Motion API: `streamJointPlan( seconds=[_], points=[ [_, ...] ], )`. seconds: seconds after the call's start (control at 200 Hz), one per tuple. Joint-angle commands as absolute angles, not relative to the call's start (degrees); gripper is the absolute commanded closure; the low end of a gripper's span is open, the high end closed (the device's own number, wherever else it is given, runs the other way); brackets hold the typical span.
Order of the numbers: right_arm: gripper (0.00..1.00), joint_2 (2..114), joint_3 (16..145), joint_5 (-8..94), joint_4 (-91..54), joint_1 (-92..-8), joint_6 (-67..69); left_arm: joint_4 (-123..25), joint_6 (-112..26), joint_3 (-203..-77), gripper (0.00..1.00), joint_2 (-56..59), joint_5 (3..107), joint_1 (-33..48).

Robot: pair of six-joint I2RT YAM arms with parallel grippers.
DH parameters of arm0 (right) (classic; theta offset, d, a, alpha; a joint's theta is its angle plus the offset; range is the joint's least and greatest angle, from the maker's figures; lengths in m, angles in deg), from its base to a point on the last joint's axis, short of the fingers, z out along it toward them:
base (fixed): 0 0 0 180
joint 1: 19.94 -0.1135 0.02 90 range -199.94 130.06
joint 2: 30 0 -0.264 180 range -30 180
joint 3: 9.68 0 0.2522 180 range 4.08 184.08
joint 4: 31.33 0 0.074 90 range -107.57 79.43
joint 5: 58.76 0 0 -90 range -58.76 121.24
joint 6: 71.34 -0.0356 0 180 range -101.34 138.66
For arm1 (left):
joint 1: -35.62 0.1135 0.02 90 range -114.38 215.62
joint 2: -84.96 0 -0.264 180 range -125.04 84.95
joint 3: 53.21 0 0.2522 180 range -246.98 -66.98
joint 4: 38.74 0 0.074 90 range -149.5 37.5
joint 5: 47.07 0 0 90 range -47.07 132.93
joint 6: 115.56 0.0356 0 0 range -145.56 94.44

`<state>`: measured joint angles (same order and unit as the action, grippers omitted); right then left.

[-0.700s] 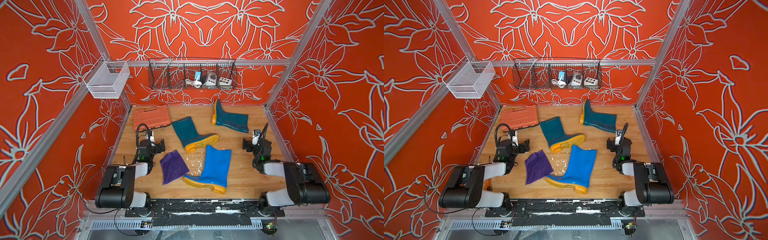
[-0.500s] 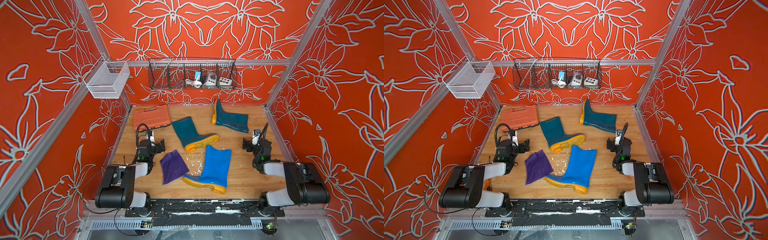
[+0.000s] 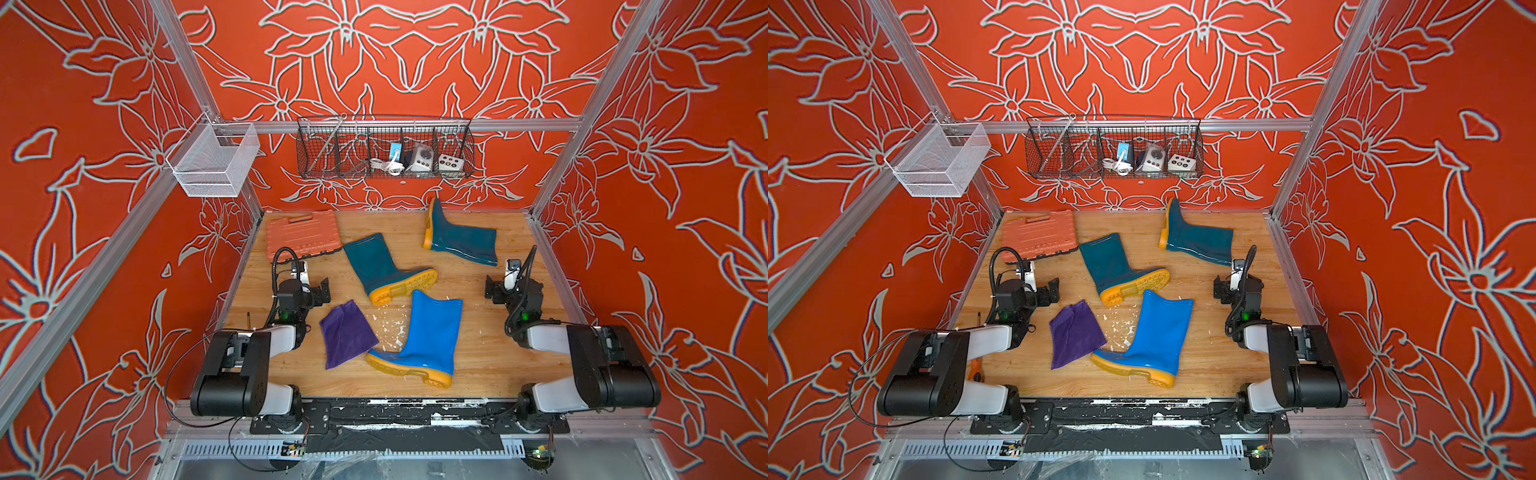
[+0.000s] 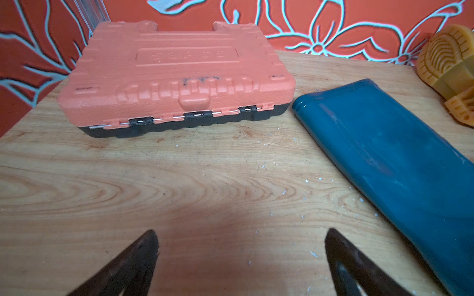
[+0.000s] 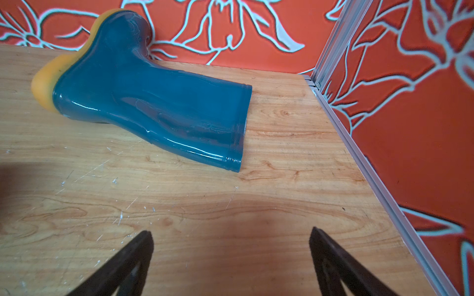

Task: Wipe the rubber boots with a cloth
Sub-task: Adjust the rubber boot at the center of the board.

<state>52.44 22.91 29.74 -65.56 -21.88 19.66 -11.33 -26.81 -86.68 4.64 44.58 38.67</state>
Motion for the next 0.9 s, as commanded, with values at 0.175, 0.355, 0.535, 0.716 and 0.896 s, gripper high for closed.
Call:
streamJointPlan(
  seconds=[0.175,0.355,0.535,0.716,0.896],
  points=[
    [0.02,51.65,22.18,28.49,-65.41,-22.16,20.42,-10.22,-26.0,-85.92,0.0,4.62,45.33,38.79],
    [0.02,51.74,22.45,28.16,-65.12,-22.16,20.07,-10.22,-26.0,-85.94,0.0,4.58,45.37,38.81],
    [0.02,51.72,22.71,28.51,-64.42,-21.7,19.62,-10.31,-26.07,-85.96,0.0,4.61,45.44,38.79],
    [0.02,51.74,22.62,28.6,-64.68,-21.79,19.8,-9.85,-25.53,-85.76,0.0,4.73,44.31,38.09],
    [0.02,44.44,21.81,25.89,-60.58,-22.05,19.04,-34.3,-26.88,-94.89,0.0,16.69,35.95,33.38]
  ],
)
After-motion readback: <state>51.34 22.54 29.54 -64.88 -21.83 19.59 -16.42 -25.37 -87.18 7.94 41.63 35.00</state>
